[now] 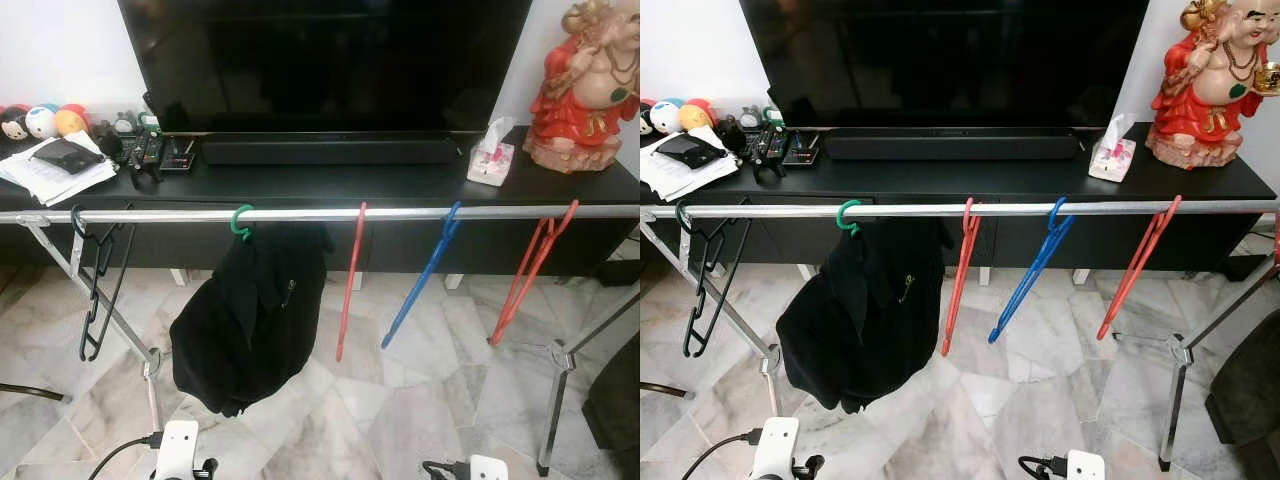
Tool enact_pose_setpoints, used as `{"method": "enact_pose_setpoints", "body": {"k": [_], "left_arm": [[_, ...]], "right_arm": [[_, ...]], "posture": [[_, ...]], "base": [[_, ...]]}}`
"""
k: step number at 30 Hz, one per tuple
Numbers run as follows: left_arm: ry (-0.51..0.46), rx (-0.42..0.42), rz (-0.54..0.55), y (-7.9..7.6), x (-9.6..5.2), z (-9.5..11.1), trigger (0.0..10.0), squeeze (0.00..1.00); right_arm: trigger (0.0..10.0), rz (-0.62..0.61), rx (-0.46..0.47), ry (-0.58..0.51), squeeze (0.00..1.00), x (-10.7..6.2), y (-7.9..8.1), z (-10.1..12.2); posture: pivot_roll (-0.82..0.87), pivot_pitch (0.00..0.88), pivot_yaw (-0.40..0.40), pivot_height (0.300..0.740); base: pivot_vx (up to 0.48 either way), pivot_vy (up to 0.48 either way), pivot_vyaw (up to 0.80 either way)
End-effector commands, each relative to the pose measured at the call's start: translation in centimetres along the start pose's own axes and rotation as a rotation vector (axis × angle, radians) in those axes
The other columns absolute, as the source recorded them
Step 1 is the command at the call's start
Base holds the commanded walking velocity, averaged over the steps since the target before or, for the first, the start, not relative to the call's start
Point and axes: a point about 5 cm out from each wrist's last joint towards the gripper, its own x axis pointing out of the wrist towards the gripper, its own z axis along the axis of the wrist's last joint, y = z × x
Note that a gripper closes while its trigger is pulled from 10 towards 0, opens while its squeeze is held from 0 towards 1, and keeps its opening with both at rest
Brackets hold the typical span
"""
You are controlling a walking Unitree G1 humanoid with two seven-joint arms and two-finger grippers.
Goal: Hang hanger
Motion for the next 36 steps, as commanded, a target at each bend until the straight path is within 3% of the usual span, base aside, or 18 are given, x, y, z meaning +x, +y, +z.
{"method": "enact_pose_setpoints", "body": {"k": [1,2,4,7,12,18,28,32,36], "left_arm": [[0.025,-0.015,0.013,0.2,-0.1,-0.6,10.0,0.0],[0.025,-0.015,0.013,0.2,-0.1,-0.6,10.0,0.0],[0.022,-0.015,0.012,0.2,-0.1,-0.6,10.0,0.0],[0.021,-0.015,0.012,0.2,-0.1,-0.6,10.0,0.0],[0.02,-0.015,0.014,0.3,-0.1,-0.5,10.0,0.0],[0.02,-0.015,0.013,0.2,-0.1,-0.5,10.0,0.0],[0.02,-0.017,0.015,0.2,-0.1,-0.6,10.0,0.0],[0.022,-0.016,0.015,0.2,-0.1,-0.6,10.0,0.0],[0.024,-0.015,0.012,0.1,-0.1,-0.7,10.0,0.0]], "right_arm": [[10.0,-0.003,-0.037,-0.038,0.0,0.3,0.1,1.0],[10.0,0.001,-0.055,-0.163,0.0,1.8,0.7,5.1],[10.0,0.009,-0.083,-0.338,0.0,2.9,2.1,10.7],[10.0,0.009,-0.111,-0.358,0.0,2.7,2.4,10.4],[10.0,0.021,-0.048,-0.463,0.0,2.3,2.6,11.2],[10.0,0.039,-0.053,-0.501,0.0,2.0,2.7,11.4],[10.0,0.01,-0.088,-0.411,0.0,1.1,1.9,7.5],[10.0,-0.008,-0.086,-0.385,0.0,1.3,1.6,7.4],[10.0,0.005,-0.138,-0.289,0.0,2.2,1.7,7.8]], "posture": [[-0.05,0.0,0.004,0.74],[-0.05,0.0,0.005,0.74],[-0.05,0.0,0.006,0.74],[-0.05,0.0,0.006,0.74],[-0.05,0.0,0.009,0.74],[-0.05,0.0,0.005,0.74],[-0.05,0.0,0.004,0.74],[-0.06,0.0,0.006,0.74],[-0.06,0.0,0.004,0.74]], "base": [[0.0,0.0,0.0],[0.0,0.0,0.0],[0.0,0.0,0.0],[0.0,0.0,0.0],[0.0,0.0,0.0],[0.0,0.0,0.0],[0.0,0.0,0.0],[0.0,0.0,0.0],[0.0,0.0,0.0]]}}
